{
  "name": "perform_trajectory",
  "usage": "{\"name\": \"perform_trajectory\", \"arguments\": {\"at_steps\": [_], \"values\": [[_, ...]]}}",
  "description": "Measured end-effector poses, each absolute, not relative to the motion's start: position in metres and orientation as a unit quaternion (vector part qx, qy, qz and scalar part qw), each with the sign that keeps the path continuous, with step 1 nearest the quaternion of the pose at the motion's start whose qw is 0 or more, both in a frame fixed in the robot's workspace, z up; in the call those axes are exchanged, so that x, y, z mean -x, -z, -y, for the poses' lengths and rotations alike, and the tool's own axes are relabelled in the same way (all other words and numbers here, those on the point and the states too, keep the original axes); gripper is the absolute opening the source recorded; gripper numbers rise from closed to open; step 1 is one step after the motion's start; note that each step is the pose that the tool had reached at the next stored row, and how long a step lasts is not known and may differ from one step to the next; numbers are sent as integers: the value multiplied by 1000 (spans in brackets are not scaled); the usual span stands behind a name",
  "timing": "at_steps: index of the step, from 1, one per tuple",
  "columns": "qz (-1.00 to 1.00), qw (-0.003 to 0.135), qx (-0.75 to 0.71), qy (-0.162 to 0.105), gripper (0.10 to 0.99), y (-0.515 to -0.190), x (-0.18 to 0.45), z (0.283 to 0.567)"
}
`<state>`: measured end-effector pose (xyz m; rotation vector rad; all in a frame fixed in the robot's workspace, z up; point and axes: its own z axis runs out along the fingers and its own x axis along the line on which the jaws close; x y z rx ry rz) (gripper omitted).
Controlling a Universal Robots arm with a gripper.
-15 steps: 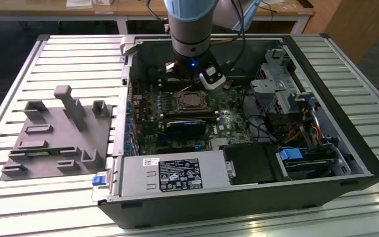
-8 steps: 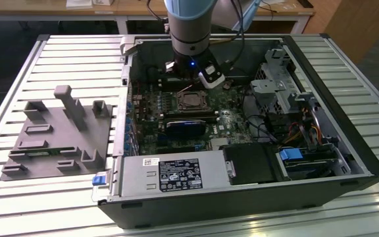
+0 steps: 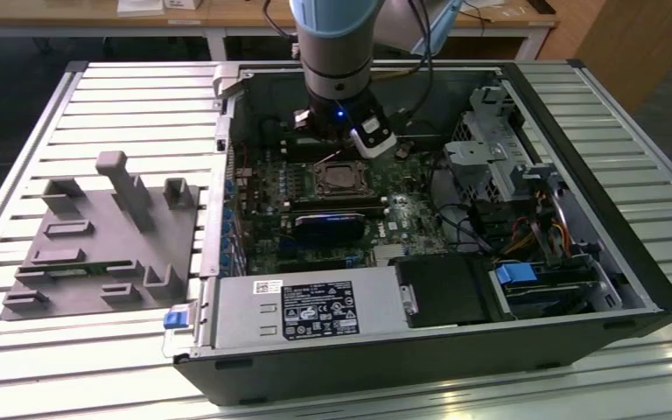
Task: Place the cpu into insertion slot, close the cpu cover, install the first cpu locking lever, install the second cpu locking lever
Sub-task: 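Install the first cpu locking lever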
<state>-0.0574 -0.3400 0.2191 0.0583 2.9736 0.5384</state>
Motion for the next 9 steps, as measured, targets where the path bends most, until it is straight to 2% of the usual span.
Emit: {"name": "perform_trajectory", "arguments": {"at_steps": [9], "values": [[-982,60,-25,-177,106,-217,57,339]]}}
